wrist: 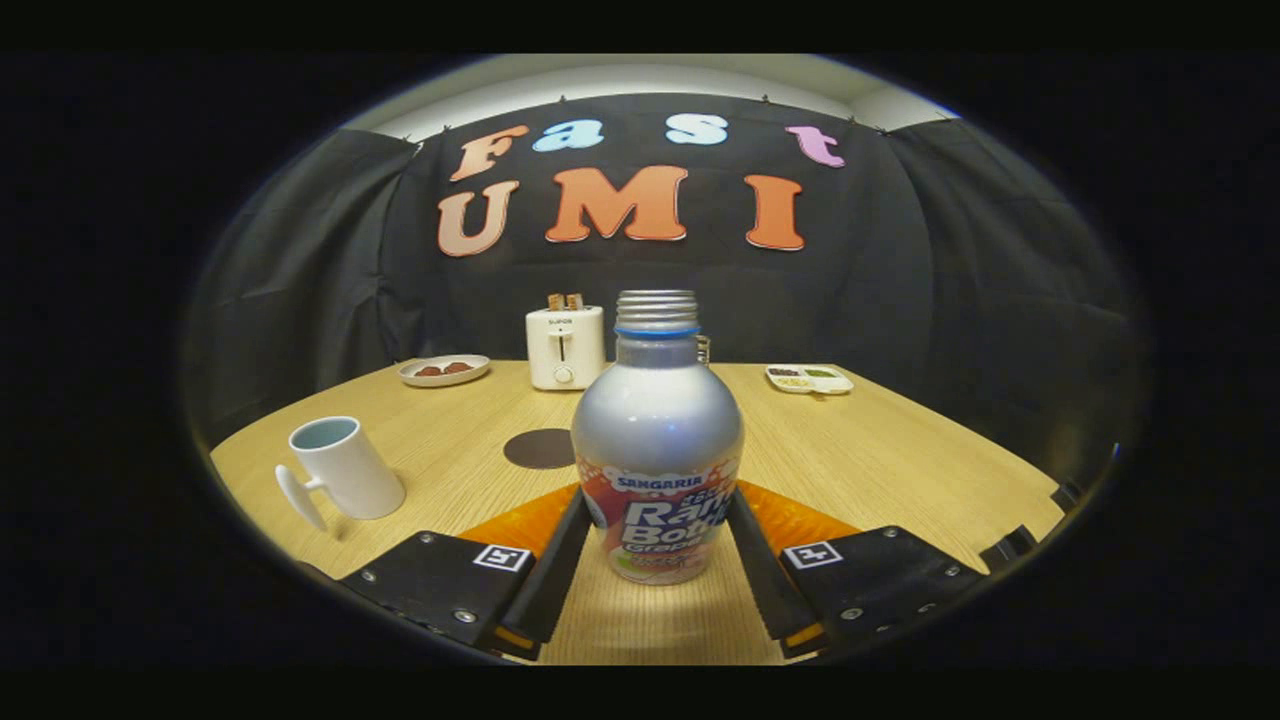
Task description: Take the bottle from table, then pour the juice into the cup, finally place the bottle on the coaster
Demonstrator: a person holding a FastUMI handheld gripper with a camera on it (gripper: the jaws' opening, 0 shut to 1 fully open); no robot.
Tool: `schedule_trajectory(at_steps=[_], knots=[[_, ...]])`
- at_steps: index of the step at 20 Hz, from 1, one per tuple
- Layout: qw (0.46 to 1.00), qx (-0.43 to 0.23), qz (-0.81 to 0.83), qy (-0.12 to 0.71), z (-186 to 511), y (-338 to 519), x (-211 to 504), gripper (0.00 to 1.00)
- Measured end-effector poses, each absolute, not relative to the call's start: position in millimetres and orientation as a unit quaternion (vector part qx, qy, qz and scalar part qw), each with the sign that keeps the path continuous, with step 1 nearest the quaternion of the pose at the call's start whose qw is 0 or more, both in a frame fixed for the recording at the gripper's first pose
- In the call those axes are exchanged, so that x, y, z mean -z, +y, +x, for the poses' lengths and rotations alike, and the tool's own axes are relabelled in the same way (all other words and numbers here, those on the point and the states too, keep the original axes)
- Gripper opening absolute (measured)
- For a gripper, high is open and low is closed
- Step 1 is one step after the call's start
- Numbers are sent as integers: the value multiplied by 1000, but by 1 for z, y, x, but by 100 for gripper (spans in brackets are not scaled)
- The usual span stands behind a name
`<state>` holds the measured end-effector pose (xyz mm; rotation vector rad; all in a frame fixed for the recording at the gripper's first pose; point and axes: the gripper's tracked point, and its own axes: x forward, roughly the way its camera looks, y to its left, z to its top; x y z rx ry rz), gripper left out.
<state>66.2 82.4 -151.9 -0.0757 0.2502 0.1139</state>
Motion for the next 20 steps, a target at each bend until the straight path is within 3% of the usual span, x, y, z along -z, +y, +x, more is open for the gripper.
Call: schedule_trajectory(at_steps=[20], knots=[[974,-90,-197,63,55,176,83,77]])
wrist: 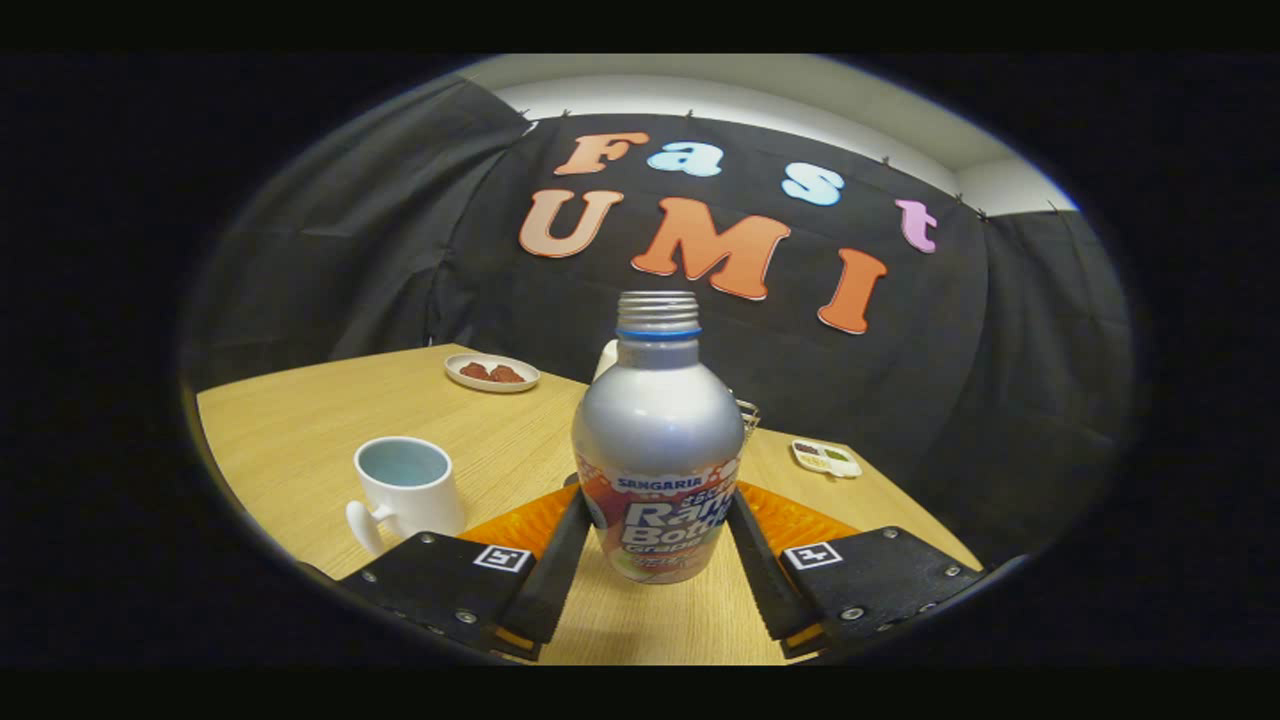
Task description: Take the bottle from table, then pour the juice into the cup, finally place the bottle on the coaster
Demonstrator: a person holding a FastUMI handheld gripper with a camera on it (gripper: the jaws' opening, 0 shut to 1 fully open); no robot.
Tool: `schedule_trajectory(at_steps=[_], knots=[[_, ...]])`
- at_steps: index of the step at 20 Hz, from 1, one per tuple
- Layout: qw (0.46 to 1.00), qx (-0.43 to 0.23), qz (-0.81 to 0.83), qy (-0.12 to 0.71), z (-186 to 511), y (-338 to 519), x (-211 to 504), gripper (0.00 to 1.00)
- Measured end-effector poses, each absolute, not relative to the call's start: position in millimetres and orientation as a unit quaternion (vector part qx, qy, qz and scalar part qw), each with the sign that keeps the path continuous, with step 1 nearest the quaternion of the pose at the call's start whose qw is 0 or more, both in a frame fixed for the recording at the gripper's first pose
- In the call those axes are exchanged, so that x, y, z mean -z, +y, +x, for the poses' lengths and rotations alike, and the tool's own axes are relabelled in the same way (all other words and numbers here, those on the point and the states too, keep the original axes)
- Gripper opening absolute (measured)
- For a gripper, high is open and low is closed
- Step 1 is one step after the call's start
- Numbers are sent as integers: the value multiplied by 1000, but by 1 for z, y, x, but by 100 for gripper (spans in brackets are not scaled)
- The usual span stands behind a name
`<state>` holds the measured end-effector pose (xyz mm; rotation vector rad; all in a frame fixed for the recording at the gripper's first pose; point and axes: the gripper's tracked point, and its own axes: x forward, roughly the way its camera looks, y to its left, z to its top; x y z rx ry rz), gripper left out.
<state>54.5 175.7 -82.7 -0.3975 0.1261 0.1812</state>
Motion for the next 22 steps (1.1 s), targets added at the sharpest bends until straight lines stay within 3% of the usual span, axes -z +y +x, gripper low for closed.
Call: schedule_trajectory(at_steps=[14,22], knots=[[911,-106,-395,49,65,227,96,77],[847,-103,-520,40,71,229,106,76]])
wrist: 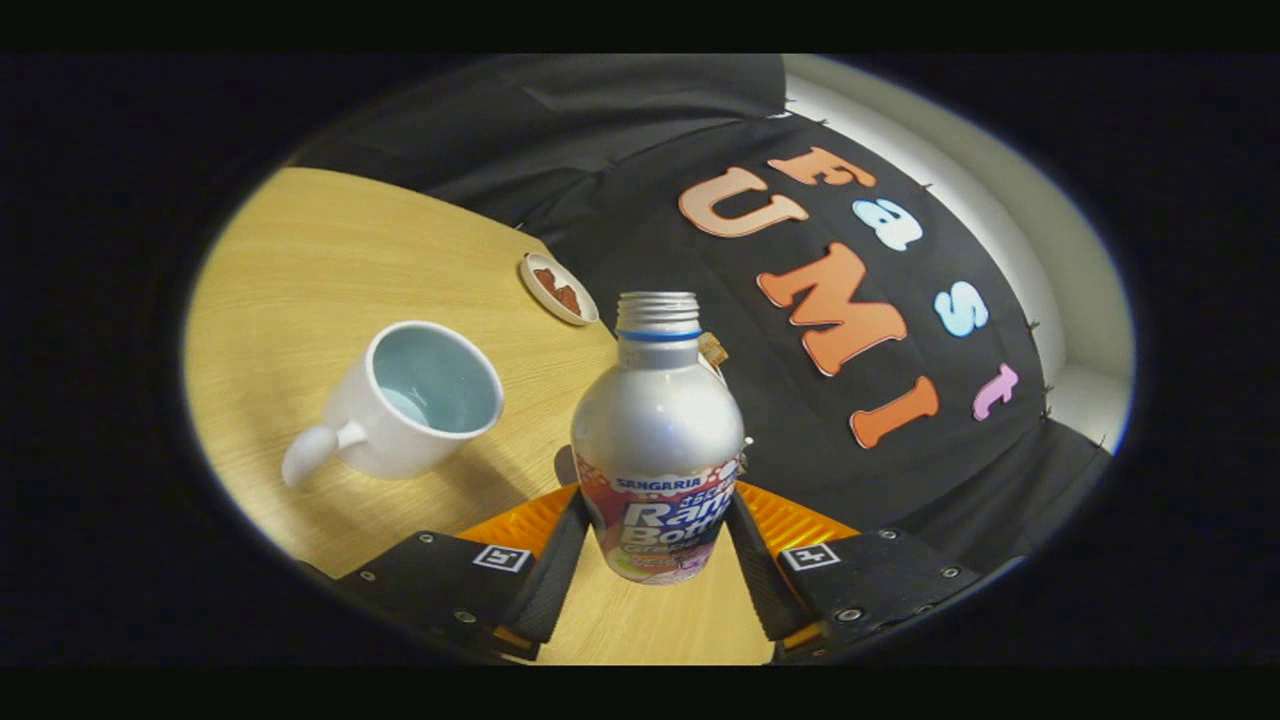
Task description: Take the bottle from table, then pour the juice into the cup, finally place the bottle on the coaster
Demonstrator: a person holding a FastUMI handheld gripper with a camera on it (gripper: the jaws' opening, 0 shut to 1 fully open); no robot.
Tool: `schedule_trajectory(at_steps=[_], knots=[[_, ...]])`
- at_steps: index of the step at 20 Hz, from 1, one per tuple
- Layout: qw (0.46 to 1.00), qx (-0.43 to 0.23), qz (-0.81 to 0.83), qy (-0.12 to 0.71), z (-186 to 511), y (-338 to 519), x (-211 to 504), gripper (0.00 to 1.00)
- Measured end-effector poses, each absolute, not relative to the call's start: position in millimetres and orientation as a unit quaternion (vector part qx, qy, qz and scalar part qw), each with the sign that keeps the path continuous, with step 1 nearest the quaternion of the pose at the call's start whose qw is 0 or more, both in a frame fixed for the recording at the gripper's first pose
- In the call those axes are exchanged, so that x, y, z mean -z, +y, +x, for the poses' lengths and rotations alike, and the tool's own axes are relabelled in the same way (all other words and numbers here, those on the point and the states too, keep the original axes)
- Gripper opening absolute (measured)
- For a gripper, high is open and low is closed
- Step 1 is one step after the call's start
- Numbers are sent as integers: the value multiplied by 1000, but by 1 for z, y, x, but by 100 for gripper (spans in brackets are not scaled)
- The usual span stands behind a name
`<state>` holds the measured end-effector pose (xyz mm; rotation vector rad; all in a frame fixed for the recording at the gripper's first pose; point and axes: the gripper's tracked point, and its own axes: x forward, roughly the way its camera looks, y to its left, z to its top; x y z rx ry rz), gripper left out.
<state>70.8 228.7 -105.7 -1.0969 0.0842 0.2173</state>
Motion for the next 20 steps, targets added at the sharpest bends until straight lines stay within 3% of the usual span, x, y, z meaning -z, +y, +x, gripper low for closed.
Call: schedule_trajectory(at_steps=[20], knots=[[703,-106,-703,-7,86,226,90,76]])
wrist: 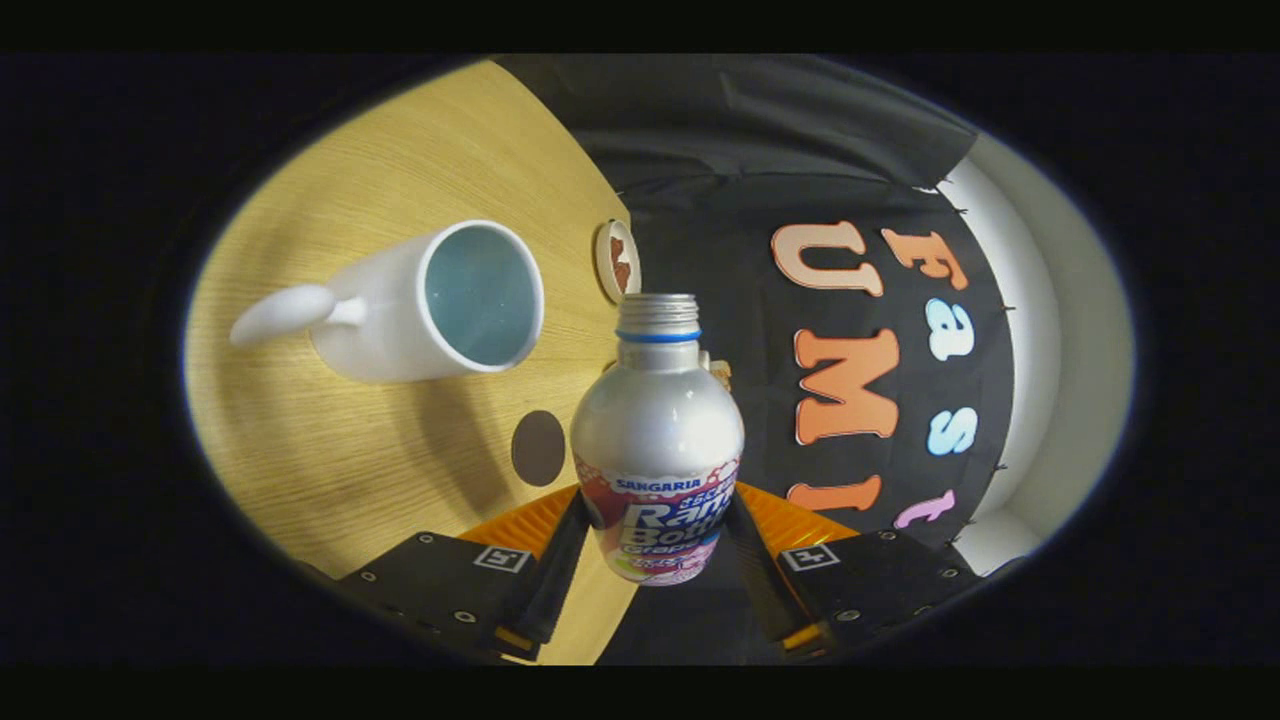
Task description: Take the bottle from table, then pour the juice into the cup, finally place the bottle on the coaster
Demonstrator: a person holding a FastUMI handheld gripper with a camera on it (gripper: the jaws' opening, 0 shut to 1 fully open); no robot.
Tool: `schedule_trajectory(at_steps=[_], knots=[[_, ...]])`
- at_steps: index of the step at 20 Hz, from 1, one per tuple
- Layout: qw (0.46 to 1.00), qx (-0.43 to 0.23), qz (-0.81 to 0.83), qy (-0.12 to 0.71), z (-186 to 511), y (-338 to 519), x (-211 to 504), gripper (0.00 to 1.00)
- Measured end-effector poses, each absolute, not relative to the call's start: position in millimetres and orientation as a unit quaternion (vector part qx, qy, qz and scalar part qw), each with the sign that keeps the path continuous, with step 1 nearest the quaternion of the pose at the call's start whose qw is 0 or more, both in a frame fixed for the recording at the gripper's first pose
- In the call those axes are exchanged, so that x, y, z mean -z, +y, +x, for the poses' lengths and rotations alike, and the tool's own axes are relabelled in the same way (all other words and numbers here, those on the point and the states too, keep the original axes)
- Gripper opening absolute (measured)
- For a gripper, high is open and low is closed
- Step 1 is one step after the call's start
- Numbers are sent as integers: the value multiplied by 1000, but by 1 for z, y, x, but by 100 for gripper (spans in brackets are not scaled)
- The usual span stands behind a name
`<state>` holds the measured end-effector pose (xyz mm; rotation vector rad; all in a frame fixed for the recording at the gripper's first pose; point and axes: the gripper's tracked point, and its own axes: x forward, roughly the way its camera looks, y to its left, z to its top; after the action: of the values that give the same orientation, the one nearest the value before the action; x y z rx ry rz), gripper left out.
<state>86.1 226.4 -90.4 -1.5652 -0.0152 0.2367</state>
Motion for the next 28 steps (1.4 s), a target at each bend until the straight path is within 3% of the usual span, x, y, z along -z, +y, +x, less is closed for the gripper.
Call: schedule_trajectory(at_steps=[8,28], knots=[[632,-120,-765,-24,87,228,86,76],[549,-131,-825,-33,93,233,80,76]])
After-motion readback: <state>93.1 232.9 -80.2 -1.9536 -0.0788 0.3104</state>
